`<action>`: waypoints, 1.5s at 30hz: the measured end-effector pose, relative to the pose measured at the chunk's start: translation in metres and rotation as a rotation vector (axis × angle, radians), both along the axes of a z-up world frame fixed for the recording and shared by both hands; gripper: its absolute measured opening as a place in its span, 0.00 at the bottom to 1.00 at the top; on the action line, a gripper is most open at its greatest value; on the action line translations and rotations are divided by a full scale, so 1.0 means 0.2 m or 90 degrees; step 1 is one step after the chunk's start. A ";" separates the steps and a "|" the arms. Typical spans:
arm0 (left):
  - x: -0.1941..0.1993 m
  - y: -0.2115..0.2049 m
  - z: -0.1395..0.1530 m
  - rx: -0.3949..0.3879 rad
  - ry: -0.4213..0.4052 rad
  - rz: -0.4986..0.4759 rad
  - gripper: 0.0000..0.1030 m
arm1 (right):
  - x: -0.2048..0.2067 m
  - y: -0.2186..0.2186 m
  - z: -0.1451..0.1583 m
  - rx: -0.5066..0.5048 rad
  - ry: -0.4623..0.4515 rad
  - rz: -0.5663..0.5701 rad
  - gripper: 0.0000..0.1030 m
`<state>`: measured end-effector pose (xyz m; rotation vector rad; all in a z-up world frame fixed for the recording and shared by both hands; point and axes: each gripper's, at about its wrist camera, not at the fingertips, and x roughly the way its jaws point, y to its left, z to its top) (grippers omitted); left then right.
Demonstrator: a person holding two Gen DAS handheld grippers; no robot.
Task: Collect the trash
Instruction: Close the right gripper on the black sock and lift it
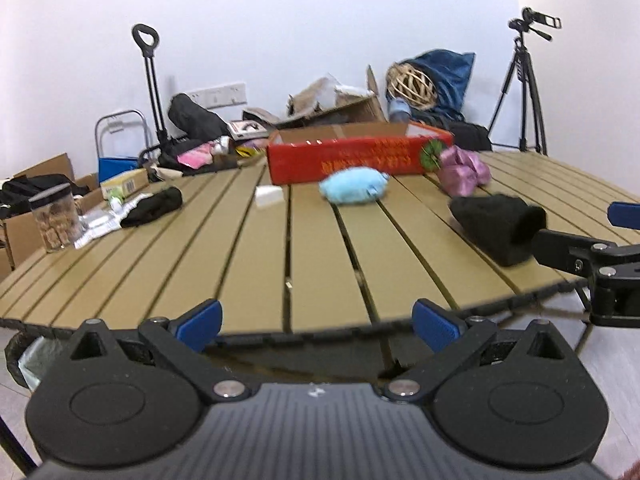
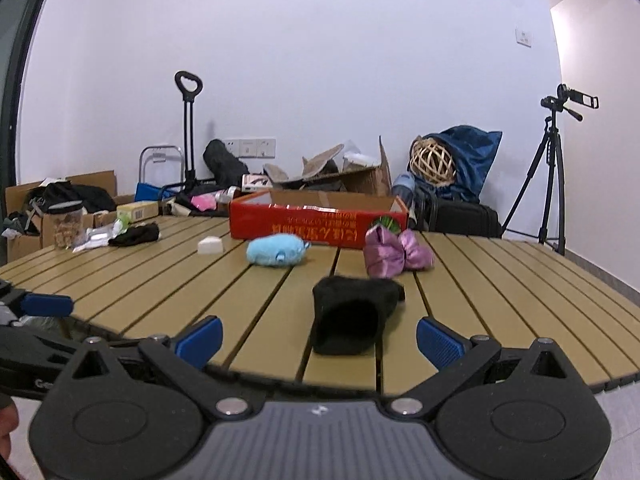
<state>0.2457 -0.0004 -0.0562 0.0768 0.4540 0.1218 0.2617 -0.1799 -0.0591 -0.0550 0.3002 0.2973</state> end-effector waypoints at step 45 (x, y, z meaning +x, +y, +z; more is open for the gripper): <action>0.42 0.18 0.04 -0.047 0.015 0.037 1.00 | 0.69 0.11 -0.15 -0.015 0.112 -0.069 0.46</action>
